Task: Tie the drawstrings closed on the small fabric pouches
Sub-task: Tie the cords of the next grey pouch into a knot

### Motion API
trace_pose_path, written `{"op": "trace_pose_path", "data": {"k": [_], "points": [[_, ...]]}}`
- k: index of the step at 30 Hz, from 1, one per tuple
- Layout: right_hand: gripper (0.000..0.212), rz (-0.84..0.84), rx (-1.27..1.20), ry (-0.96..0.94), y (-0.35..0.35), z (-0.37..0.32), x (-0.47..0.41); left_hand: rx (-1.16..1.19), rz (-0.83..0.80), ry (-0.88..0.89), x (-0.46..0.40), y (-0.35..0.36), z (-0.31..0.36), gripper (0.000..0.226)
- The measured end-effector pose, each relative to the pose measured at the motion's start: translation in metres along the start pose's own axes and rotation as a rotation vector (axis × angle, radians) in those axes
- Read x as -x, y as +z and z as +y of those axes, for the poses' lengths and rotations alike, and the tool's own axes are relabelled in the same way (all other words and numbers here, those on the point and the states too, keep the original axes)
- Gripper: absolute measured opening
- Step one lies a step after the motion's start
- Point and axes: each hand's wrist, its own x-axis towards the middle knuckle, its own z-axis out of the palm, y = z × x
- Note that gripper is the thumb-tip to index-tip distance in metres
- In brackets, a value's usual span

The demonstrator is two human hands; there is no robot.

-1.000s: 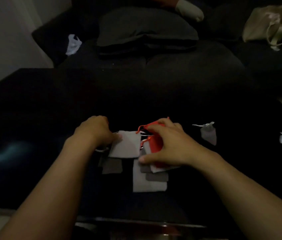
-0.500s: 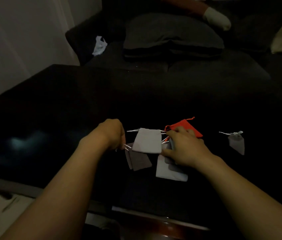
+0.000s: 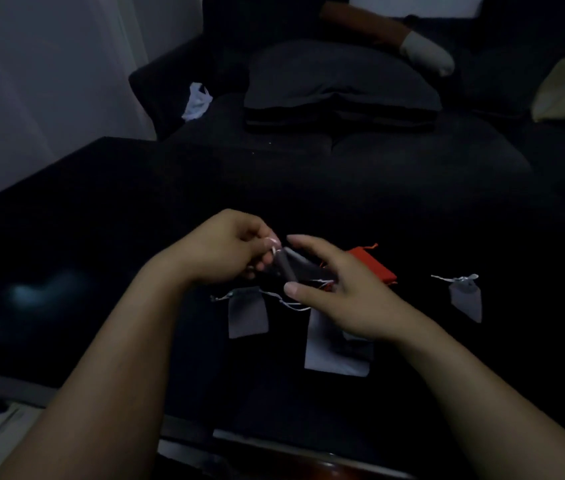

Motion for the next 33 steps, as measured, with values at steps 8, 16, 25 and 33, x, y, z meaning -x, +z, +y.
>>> {"op": "trace_pose_path", "data": {"k": [8, 16, 25, 33], "points": [[0.027, -0.012, 0.058, 0.116, -0.006, 0.015, 0.007, 0.439, -0.04, 0.135, -0.007, 0.014, 0.015, 0.023], [0.048, 0.031, -0.663, 0.23, -0.058, 0.002, 0.019, 0.761, -0.237, 0.24, -0.023, 0.047, 0.039, 0.03], [0.041, 0.17, -1.075, 0.282, -0.08, 0.021, 0.034, 1.28, -0.176, 0.208, -0.043, 0.096, 0.085, 0.034], [0.031, 0.405, -0.349, 0.12, -0.106, 0.038, 0.043, 0.549, 0.076, 0.197, -0.053, 0.103, 0.081, 0.021]]}}
